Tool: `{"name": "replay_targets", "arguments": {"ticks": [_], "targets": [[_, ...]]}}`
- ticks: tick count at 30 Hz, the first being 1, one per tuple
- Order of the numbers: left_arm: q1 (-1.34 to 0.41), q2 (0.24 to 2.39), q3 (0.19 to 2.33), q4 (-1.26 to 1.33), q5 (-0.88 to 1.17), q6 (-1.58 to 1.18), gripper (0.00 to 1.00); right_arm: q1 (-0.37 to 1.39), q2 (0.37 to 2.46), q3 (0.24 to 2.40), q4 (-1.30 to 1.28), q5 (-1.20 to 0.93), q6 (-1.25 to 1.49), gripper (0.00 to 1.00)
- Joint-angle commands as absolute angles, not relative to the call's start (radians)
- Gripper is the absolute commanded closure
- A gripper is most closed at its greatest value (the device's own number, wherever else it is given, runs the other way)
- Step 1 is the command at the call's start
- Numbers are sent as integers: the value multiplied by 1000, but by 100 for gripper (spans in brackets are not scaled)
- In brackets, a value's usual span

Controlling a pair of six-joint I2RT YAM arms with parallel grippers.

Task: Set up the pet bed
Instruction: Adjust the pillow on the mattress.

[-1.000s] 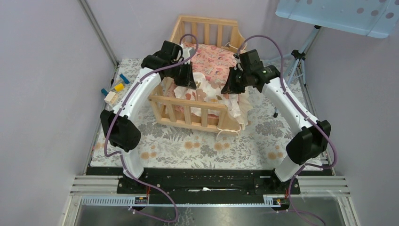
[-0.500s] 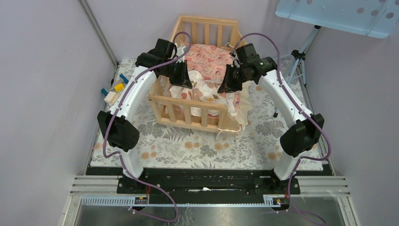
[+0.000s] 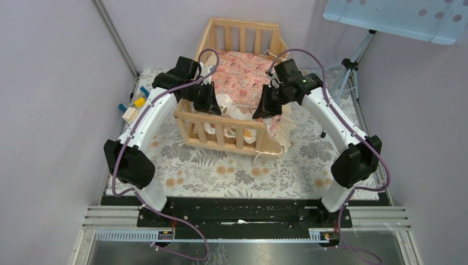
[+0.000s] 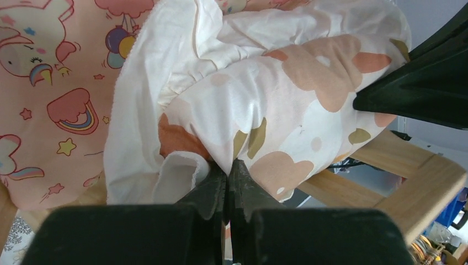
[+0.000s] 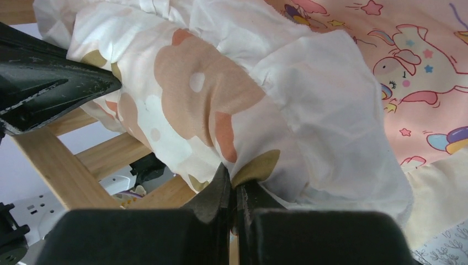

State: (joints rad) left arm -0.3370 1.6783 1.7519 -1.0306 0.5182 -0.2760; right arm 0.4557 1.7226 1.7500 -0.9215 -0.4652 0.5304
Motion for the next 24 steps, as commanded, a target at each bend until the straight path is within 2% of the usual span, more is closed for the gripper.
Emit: {"name": "replay_targets", "arguments": {"ticks": [1,3,7,11,14,19,21,24], "targets": [[-333,1645,1673,-1052,516,-235,100,481,1664,1686,-941,-489,527,98],[-335,1647,1649,-1054,515,-225,100,487,1663,1664,-945,-486,520,94],[-347,1649,1610,-1062,501,-212,100,504,1663,1628,-947,-478,507,74],[-356,1650,1579,-1063,482,-207,99,506,1671,1608,-957,-451,489,59],[-356,1649,1568,-1063,453,-207,85,506,1681,1609,-976,-427,470,44],[-355,1641,1601,-1063,400,-212,67,506,1678,1683,-1011,-350,455,36],[-354,1636,1646,-1067,367,-222,60,506,1689,1743,-1050,-321,441,25],[-353,1625,1735,-1067,325,-238,51,507,1702,1827,-1099,-271,422,17]]}}
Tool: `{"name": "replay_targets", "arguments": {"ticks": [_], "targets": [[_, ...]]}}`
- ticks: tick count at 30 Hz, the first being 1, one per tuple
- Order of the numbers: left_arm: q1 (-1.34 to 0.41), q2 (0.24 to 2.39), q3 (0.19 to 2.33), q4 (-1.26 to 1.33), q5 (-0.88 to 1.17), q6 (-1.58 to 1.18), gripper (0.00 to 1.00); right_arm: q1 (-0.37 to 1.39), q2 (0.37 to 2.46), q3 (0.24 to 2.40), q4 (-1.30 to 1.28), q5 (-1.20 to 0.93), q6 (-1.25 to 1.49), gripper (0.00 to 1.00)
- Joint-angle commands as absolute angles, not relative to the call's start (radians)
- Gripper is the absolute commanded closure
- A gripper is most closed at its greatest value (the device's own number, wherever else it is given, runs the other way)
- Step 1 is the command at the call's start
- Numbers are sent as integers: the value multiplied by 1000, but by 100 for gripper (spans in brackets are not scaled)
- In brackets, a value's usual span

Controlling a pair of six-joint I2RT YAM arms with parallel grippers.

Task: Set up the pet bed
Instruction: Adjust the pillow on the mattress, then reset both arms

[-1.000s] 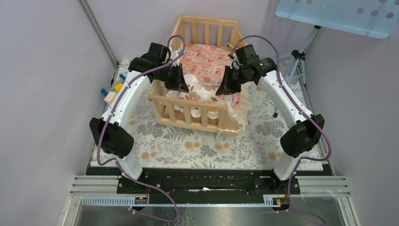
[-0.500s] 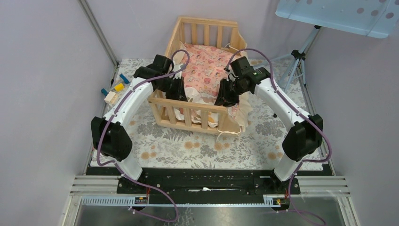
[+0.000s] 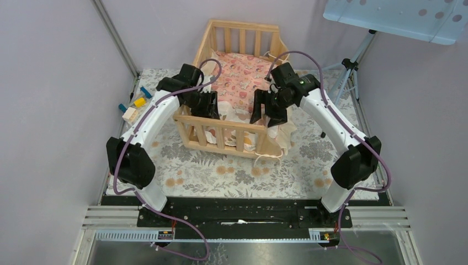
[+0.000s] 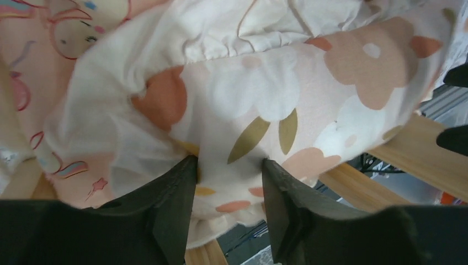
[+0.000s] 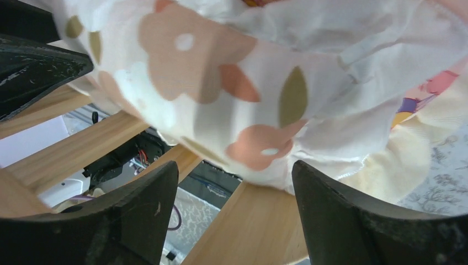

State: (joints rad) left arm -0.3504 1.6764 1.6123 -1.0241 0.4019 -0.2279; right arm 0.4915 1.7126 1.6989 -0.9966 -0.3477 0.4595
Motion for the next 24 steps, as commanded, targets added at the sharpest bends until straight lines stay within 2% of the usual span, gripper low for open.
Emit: {"name": "replay_targets", "arguments": {"ticks": [1,7,14,17,24], "targets": [[-351,1621,1761,-1066,313,-242,50,506,1703,1854,-1112,-253,417,15],[-347,1583,1835,-1008,248,-257,40,506,1695,1939,-1133,-111,408,13],[-345,1527,1826,-920,133,-243,32,506,1647,1881,-1092,101,393,12],[-345,1462,1769,-840,89,-244,28,506,1570,1775,-987,88,376,12],[-345,1297,1590,-672,64,-235,19,506,1238,1422,-587,82,288,9]]}}
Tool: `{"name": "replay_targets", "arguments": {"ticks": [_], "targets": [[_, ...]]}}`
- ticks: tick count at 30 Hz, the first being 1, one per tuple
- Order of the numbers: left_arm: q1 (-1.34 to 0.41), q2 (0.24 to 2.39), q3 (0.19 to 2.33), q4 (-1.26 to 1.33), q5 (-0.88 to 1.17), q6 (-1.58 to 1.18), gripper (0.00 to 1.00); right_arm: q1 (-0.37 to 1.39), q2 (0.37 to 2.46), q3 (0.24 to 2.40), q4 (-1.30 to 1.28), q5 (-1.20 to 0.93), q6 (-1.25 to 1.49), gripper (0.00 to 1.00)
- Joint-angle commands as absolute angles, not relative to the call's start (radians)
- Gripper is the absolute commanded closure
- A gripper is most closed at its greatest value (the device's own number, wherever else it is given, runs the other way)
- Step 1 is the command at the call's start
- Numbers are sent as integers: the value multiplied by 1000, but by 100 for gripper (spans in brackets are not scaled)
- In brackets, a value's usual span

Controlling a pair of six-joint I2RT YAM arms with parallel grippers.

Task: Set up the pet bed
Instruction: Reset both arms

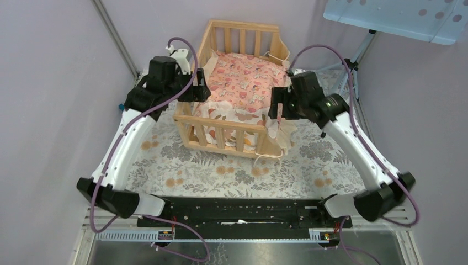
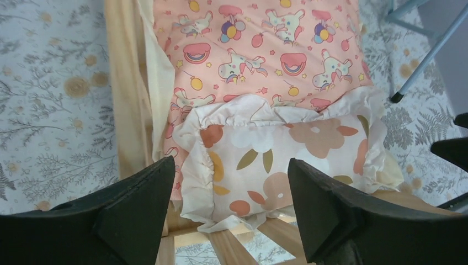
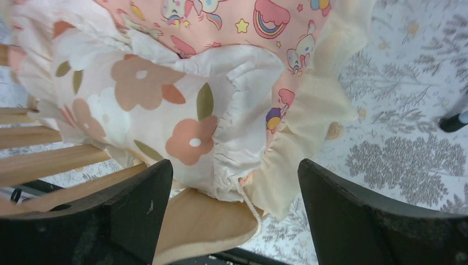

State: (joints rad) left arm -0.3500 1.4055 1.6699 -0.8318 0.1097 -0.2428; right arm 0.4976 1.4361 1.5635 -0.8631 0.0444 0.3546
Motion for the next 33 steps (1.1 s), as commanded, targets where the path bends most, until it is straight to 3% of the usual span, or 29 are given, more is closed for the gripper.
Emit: {"name": "replay_targets", "arguments": {"ticks": [1,4,7,14,19,33], "targets": [[-345,1266,1561,-643,64,-233,17,506,1186,1368,-521,88,277,8],[-345,1156,1461,-552,8,-253,7,506,1012,1217,-336,106,218,1],[-345,1030,1369,-479,-102,-284,1,506,836,1063,-145,127,123,0],[-345,812,1247,-446,-247,-325,1,506,609,924,-15,202,82,0],[-345,797,1278,-567,-290,-349,1,507,532,917,-22,234,53,0],[-345,680,1149,-552,-339,-392,1,506,416,801,17,302,71,0]]}}
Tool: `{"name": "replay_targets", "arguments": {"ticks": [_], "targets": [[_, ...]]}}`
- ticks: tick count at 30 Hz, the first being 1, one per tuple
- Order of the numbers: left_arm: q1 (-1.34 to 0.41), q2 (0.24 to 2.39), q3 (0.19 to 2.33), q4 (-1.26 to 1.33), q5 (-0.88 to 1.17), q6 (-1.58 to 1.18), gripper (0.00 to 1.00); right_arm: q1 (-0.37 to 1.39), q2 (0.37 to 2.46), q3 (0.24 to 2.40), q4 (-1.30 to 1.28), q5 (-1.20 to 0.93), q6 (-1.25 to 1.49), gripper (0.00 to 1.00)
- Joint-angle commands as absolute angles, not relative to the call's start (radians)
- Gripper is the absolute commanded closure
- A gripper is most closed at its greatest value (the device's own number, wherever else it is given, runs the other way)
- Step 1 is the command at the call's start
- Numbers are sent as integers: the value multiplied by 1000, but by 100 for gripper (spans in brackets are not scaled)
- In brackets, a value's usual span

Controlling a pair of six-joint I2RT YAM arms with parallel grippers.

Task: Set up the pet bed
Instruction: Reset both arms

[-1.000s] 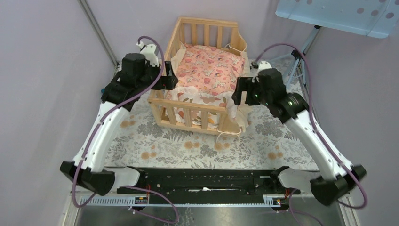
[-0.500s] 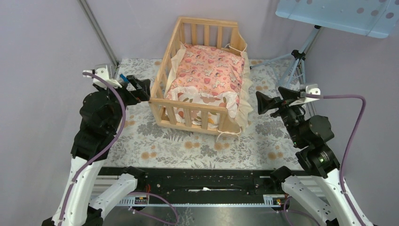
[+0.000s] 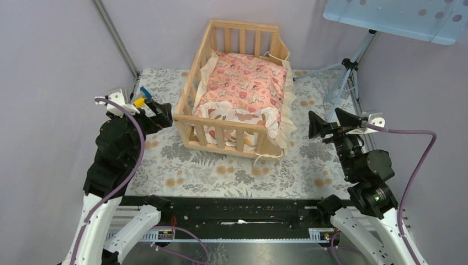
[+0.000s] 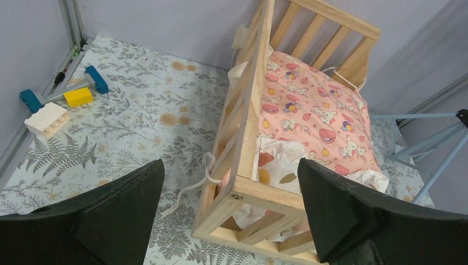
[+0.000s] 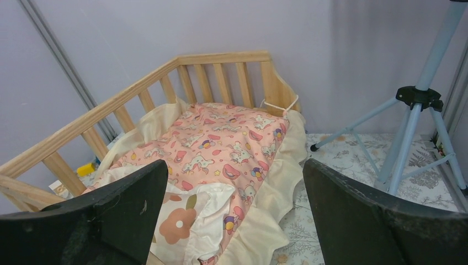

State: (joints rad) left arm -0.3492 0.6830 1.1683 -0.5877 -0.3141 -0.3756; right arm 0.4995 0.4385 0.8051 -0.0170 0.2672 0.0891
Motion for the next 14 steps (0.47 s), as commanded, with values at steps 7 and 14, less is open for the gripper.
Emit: {"name": "replay_targets", "arguments": {"ticks": [7,14], "targets": [[-345,658,1115,-534,-333,-405,1,506,389,777,16,315,51,0],[-345,686,1132,-567,-352,-416,1,506,392,765,21,316,36,0]]}}
